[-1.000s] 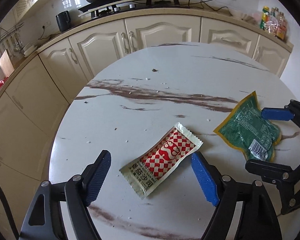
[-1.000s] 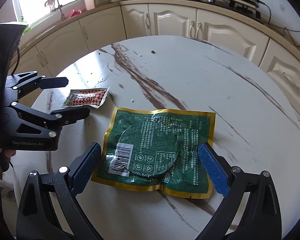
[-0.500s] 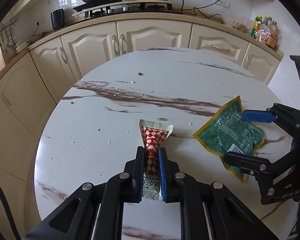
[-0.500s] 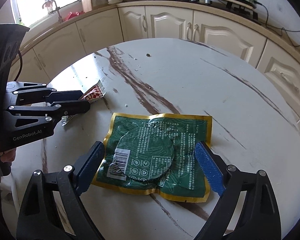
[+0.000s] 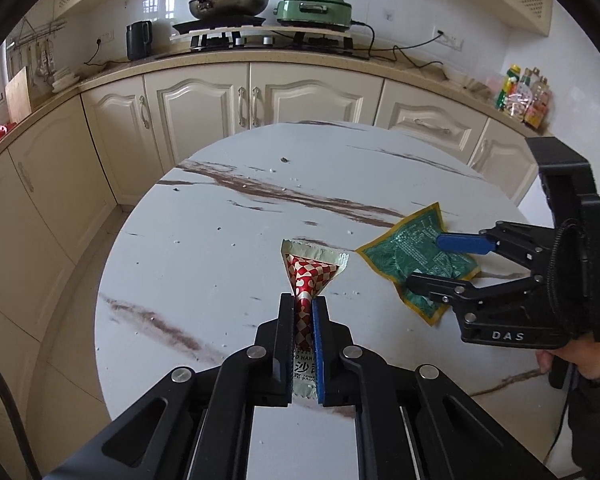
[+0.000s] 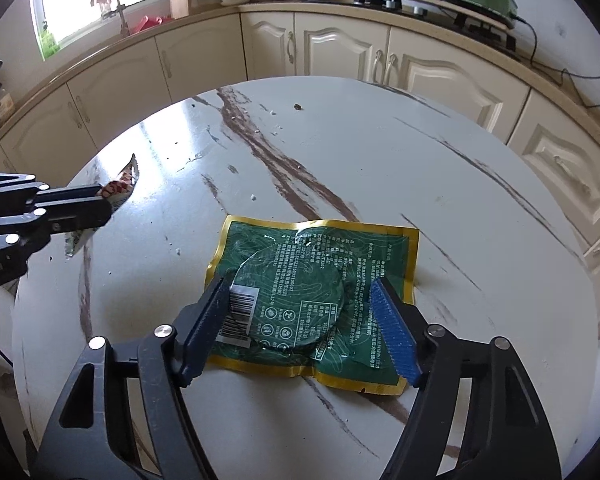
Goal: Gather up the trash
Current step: 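Grasp the small red-white packet with the left gripper while the right closes on the green foil packet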
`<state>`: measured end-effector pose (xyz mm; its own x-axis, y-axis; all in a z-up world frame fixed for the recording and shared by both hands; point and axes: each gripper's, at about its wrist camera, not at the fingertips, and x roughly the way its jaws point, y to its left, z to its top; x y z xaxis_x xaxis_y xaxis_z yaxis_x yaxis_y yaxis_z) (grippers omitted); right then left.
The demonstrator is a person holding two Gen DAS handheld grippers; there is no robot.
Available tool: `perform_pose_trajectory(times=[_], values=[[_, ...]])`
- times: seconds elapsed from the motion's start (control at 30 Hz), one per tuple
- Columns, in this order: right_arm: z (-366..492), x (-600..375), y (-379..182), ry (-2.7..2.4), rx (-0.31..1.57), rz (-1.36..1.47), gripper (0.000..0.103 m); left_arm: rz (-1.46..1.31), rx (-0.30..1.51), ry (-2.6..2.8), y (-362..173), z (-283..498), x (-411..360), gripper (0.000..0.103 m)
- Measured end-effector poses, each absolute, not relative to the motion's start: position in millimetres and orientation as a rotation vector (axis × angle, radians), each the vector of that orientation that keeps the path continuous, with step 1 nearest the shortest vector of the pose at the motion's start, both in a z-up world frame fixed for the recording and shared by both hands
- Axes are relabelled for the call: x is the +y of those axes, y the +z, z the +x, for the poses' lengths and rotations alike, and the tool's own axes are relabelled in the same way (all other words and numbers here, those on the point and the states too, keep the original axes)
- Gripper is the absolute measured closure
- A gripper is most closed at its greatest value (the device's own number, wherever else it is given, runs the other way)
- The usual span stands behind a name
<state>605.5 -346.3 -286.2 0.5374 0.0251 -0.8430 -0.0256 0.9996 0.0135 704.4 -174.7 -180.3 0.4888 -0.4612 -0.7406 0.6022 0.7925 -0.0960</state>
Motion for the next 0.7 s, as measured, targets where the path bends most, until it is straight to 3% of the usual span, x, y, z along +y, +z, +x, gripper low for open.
perform_pose_trajectory(times=[0.07,0.67,0.7], values=[[603,-342,-284,0.038,1.005,-0.018,0.047,0.170,0.832,-0.656,-173,691,-160,0.099],[573,-305,-273,0.133,0.990,0.010,0.048,0.077,0.806,-0.596,-138,595,-40,0.099],[571,-300,-271,0.142,0.991,0.013,0.058,0.071,0.805,-0.593,-137,588,-33,0.099]])
